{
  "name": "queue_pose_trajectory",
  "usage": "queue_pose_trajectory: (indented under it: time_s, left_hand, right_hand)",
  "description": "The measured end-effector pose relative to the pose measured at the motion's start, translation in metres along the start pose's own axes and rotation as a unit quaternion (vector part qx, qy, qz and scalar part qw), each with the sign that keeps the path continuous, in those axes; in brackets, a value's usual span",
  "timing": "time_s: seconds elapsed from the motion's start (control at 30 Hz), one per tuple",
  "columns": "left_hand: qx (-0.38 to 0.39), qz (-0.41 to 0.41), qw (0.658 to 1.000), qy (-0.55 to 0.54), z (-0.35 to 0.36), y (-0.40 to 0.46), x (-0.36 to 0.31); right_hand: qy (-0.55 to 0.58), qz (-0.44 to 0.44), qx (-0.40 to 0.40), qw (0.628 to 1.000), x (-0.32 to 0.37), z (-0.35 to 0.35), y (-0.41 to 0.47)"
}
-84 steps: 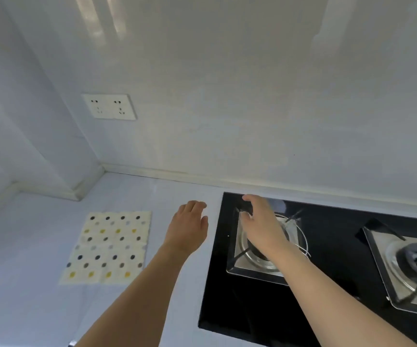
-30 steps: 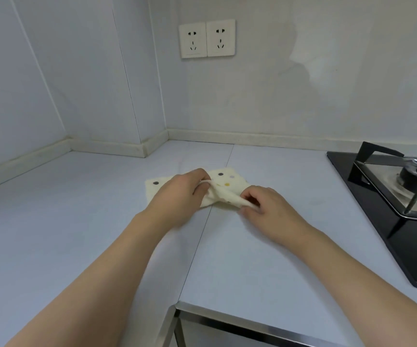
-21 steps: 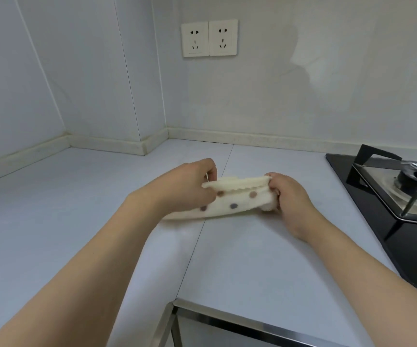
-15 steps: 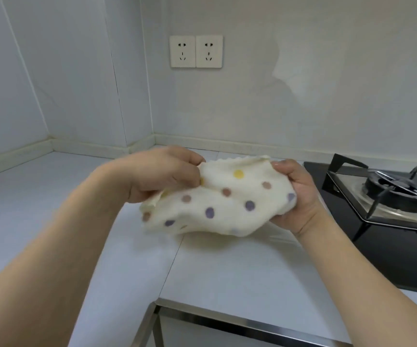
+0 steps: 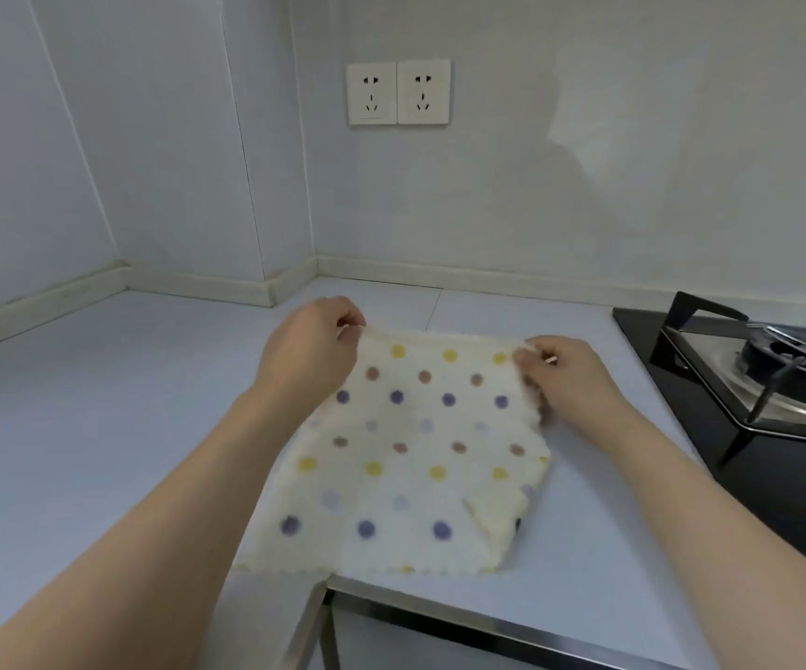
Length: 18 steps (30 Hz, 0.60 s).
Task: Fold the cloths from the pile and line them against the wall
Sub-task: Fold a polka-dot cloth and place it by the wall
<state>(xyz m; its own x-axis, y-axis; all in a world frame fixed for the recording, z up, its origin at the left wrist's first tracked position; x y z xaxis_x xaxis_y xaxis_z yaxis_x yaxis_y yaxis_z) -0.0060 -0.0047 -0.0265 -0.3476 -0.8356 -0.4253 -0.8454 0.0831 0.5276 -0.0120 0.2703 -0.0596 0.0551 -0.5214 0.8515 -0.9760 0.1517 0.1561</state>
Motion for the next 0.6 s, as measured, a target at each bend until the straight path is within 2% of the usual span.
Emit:
queue_pose_trajectory:
  time_s: [0.07,0.17,0.27,0.47,0.6]
  left_hand:
    - [-0.033,0.04,0.998,0.035,0.01,-0.004,0.012]
    - [-0.075,0.075,0.993,0.042,0.014,-0.006,0.015]
    - [-0.114,0.102,0.987,0.041,0.01,-0.006,0.007]
    - [-0.14,0.134,0.98,0.054,-0.002,-0.022,-0.001]
    - [-0.095,0.137,0.986,0.026,-0.012,-0.047,-0.005]
  right_hand:
    - [-0.061,-0.052,-0.024,0.997,-0.008,0.002,0.003]
    - [-0.037,-0.115,-0.096,0.988,-0.002,-0.001,0.005]
    - [-0.007,-0.17,-0.133,0.976,0.008,-0.002,-0.001]
    - [0.033,-0.223,-0.144,0.964,0.013,-0.005,-0.024]
    - [0.015,-0.209,-0.103,0.972,0.008,-0.006,-0.044]
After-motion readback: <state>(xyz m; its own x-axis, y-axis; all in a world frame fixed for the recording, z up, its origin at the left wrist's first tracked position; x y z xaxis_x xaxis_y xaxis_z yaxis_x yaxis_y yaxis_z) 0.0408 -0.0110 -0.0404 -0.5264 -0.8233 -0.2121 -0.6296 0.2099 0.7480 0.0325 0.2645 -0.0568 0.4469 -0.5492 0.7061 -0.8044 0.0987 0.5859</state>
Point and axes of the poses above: each hand's wrist, its own y-axis towards the middle knuckle, its own z-axis out of the palm, x = y × z, the point moved 1 cm from there along y, towards the middle knuckle, and after that the axes turned 8 degrees about z, right-handed, at the moved point
